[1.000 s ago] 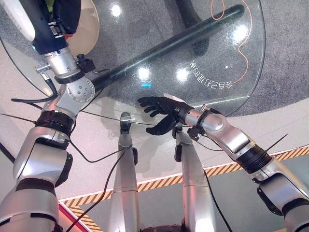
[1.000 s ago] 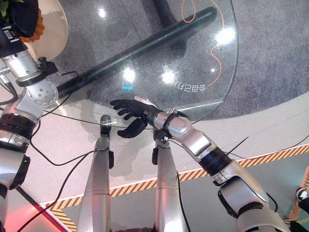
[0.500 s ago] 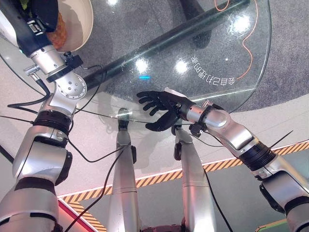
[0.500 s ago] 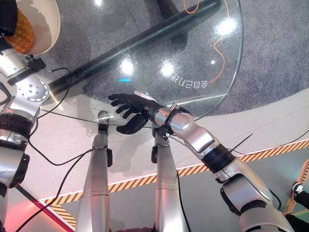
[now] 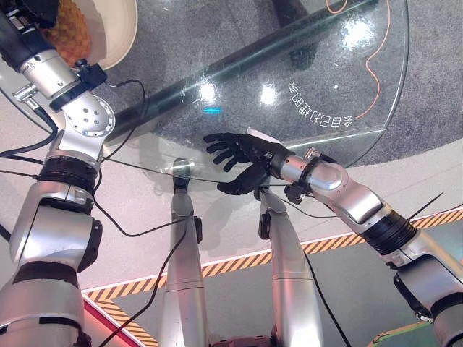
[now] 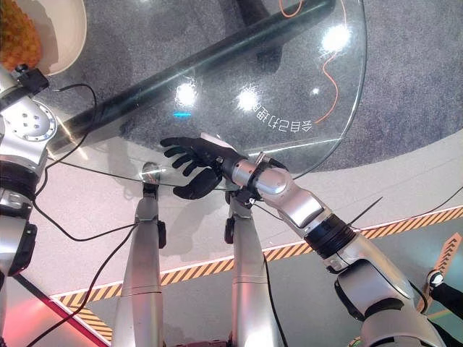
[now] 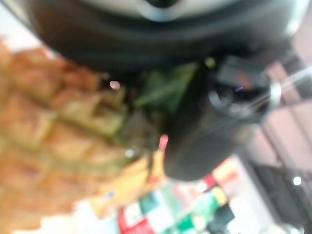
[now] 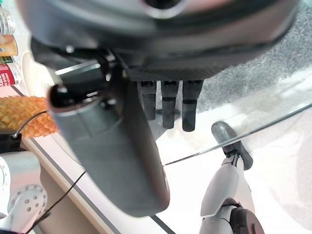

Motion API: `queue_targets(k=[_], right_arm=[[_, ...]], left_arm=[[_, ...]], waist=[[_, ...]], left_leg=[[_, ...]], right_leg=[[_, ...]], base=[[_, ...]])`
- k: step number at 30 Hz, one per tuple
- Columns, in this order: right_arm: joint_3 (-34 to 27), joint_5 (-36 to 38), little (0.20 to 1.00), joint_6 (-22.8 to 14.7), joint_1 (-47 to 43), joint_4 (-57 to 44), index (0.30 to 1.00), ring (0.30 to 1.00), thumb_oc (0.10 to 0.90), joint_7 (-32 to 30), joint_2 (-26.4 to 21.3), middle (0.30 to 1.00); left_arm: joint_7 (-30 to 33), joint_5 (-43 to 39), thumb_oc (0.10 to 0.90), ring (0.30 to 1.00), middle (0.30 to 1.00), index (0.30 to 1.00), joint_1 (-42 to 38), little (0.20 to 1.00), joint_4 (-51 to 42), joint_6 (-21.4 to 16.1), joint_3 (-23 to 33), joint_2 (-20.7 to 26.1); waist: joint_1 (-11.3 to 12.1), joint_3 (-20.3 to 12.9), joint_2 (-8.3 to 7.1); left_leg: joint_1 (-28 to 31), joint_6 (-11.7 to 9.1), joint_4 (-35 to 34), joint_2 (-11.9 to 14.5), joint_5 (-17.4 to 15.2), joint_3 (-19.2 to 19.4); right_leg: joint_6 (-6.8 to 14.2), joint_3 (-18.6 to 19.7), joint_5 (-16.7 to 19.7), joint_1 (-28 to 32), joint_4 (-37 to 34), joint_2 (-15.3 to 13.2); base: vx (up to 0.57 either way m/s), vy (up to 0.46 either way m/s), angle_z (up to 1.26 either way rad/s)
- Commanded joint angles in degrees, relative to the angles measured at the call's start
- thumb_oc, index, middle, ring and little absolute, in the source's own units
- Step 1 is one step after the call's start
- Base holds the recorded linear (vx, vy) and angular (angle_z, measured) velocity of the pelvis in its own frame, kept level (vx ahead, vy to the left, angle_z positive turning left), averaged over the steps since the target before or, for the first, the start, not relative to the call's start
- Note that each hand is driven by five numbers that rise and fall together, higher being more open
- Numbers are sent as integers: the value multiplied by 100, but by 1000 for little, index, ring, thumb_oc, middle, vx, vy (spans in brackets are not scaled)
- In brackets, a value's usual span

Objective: Pick up the fruit to the plate

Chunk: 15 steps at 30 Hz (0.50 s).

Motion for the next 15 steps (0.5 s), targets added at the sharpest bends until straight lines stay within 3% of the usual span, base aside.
queue_targets(k=[1, 11, 12, 14, 15], right_arm=[[276, 192, 900, -120, 356, -388, 900, 900, 800, 29, 137, 900], [224, 204, 900, -112, 440, -420, 900, 900, 800, 67, 153, 900], [222, 214, 900, -95, 443, -428, 900, 900, 800, 70, 153, 900], [190, 212, 900, -83, 475, -447, 900, 900, 800, 104, 139, 900], [184, 208, 900, -82, 482, -451, 900, 900, 800, 108, 140, 900]], left_arm=[[79, 32, 100, 300, 300, 300, -197, 200, 90, -255, 225, 286], [38, -25, 100, 300, 300, 300, -179, 200, 34, -200, 202, 311], [10, -43, 125, 321, 321, 321, -170, 225, 18, -194, 204, 310], [-37, -59, 396, 554, 554, 554, -142, 496, -24, -160, 206, 317], [-44, -53, 429, 582, 582, 582, -135, 529, -35, -154, 202, 315]], waist=[[88, -110, -71], [84, -110, 18], [86, -110, 31], [82, -110, 57], [80, -110, 62]], left_leg=[[329, 631, 4, -695, -379, 769], [562, 674, -35, -720, -413, 783], [585, 675, -40, -721, -415, 784], [632, 679, -59, -725, -405, 797], [638, 679, -59, -727, -404, 799]], right_leg=[[-96, -312, 716, 69, -365, 666], [-98, -245, 696, 245, -386, 655], [-98, -239, 693, 259, -384, 652], [-100, -225, 698, 290, -392, 647], [-100, -221, 699, 293, -391, 647]], base=[[0, 0, 0], [1, -3, 0], [0, 0, 0], [0, 0, 0], [0, 0, 0]])
